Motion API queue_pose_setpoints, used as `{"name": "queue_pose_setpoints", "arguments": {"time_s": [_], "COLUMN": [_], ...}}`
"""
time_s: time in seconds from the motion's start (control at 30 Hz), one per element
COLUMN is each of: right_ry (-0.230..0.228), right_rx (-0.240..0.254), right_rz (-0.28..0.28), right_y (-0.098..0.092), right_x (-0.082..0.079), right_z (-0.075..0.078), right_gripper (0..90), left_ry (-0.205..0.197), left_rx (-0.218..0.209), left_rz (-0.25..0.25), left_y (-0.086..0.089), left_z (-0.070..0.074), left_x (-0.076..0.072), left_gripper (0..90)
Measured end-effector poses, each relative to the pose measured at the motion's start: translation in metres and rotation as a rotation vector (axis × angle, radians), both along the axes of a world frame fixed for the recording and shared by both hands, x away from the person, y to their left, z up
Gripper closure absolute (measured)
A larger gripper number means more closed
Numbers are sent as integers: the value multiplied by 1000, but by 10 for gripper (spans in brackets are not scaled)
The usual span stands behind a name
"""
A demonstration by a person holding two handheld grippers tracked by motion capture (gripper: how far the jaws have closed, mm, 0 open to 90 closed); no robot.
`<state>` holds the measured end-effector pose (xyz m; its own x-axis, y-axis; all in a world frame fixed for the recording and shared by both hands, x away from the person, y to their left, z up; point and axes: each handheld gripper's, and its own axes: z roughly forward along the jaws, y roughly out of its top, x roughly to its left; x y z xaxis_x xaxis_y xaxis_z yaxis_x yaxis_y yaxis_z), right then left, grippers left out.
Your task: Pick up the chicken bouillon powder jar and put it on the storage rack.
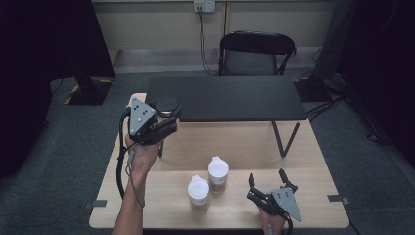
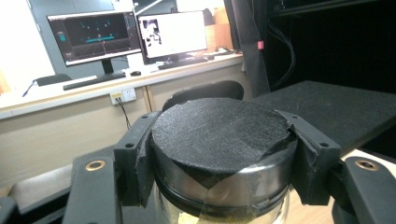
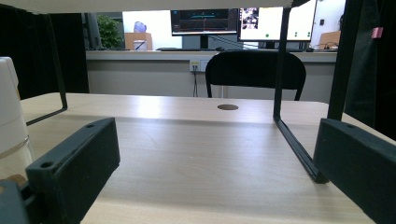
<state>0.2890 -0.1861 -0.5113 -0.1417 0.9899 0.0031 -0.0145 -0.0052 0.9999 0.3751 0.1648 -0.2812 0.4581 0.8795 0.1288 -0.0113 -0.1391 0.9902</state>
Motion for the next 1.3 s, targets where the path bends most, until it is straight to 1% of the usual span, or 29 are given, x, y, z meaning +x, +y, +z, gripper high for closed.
{"name": "queue_pose_setpoints", "arguments": {"time_s": [0.03,0.1,0.17,0.23,0.33,0.47,0.6,0.63,0.67,0.7,0.9,0.93,1.0,1.03,1.07,1.1,1.17,1.23,1.3], "right_ry": [0,0,0,0,0,-1,0,0,0,0,-1,-1,-1,-1,-1,-1,-1,-1,0], "right_rx": [0,0,0,0,0,0,1,0,0,1,0,0,0,0,1,0,1,1,1], "right_rz": [0,0,1,1,1,2,2,2,2,2,3,3,3,3,3,3,3,3,3], "right_y": [0,0,0,0,0,0,0,0,0,0,0,0,0,0,0,0,0,0,0], "right_x": [0,0,0,0,0,0,0,0,0,0,0,0,0,0,0,0,0,0,0], "right_z": [0,0,0,0,0,0,0,0,0,0,0,0,0,0,0,0,0,0,0], "right_gripper": [0,0,0,0,0,0,0,0,0,0,0,0,0,0,0,0,0,0,0], "left_ry": [-1,-10,-21,-31,-25,-27,-19,-11,-8,-5,17,18,33,32,35,36,45,53,50], "left_rx": [6,-2,4,-5,-8,-30,-46,-52,-63,-64,-55,-60,-76,-75,-65,-68,-89,-79,-100], "left_rz": [-1,0,0,-3,-2,0,2,-3,-7,-6,6,8,5,6,8,3,-5,5,4], "left_y": [0,-1,-2,-5,-8,-9,-7,-7,-6,-7,-11,-11,-12,-13,-14,-14,-14,-16,-14], "left_z": [2,4,7,9,11,13,15,15,15,15,9,7,4,3,3,2,-1,-3,-6], "left_x": [2,6,8,12,18,26,34,37,39,41,51,53,56,57,58,59,61,63,64], "left_gripper": [350,350,350,350,350,350,350,350,350,350,350,350,350,350,350,350,349,349,349]}}
